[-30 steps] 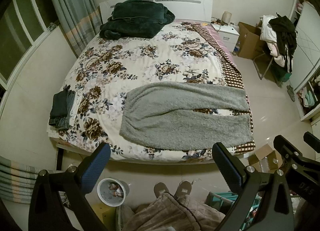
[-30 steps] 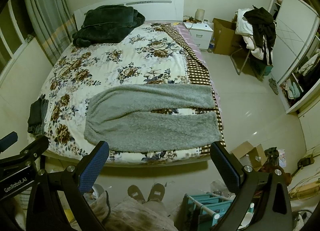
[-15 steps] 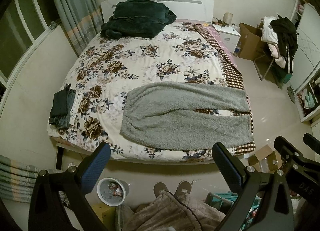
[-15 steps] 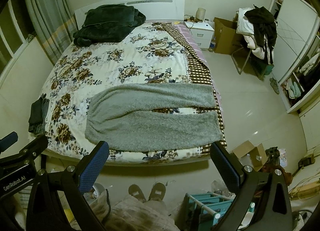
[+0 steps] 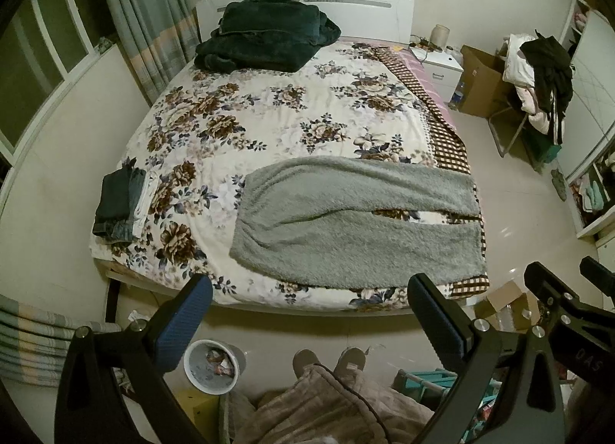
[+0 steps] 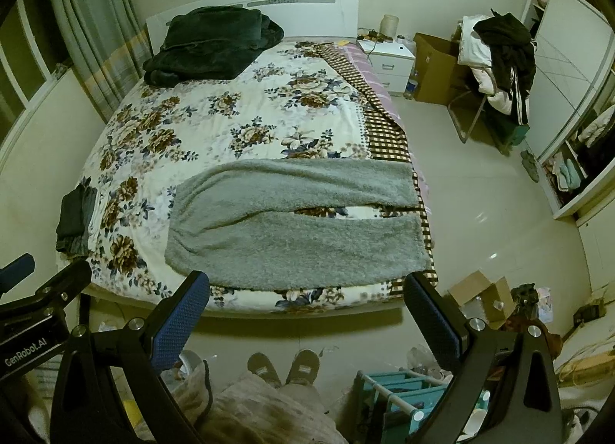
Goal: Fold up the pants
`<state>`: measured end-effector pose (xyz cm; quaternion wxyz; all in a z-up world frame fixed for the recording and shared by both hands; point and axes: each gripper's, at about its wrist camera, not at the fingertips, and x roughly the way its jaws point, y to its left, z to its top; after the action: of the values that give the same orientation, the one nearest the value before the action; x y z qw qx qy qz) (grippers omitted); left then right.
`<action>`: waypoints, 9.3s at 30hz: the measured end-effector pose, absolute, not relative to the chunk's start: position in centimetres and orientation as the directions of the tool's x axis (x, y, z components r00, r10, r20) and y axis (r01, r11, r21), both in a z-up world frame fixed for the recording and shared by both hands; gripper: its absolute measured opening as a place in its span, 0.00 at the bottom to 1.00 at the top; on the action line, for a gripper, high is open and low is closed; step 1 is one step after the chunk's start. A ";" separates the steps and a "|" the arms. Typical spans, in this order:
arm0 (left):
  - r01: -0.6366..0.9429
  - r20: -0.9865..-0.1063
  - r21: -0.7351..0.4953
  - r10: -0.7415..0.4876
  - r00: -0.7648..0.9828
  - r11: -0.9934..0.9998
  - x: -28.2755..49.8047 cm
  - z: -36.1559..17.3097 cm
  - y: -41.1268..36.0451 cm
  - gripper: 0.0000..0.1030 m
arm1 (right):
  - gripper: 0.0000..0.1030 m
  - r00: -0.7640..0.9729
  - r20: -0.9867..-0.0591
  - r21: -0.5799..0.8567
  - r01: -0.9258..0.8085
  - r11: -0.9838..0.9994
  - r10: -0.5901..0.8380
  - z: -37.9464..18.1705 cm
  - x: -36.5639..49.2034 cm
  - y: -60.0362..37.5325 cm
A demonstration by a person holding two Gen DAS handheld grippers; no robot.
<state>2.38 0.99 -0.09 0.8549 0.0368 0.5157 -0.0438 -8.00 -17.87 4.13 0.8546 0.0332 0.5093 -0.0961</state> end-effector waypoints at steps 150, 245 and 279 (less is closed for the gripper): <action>0.172 -0.949 0.008 -0.047 0.311 0.985 22.3 -48.3 -19.9 0.68 | 0.77 0.105 -0.976 -0.152 0.300 0.942 -0.191 -59.3 26.7 -44.1; -0.588 -0.942 -0.325 -0.197 0.273 0.740 20.0 -55.0 24.5 0.04 | 0.07 0.034 -0.987 0.123 0.778 0.616 0.154 -55.3 6.8 -12.9; -0.201 -0.957 -0.191 -0.137 0.256 0.961 28.2 -51.6 9.0 0.74 | 0.38 -0.005 -0.918 0.336 0.521 0.785 0.396 -58.6 36.5 -11.3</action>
<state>28.18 8.98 -51.58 0.7801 -0.1385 0.6098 0.0204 36.49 -11.25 -58.64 0.6264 0.3244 0.7070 -0.0498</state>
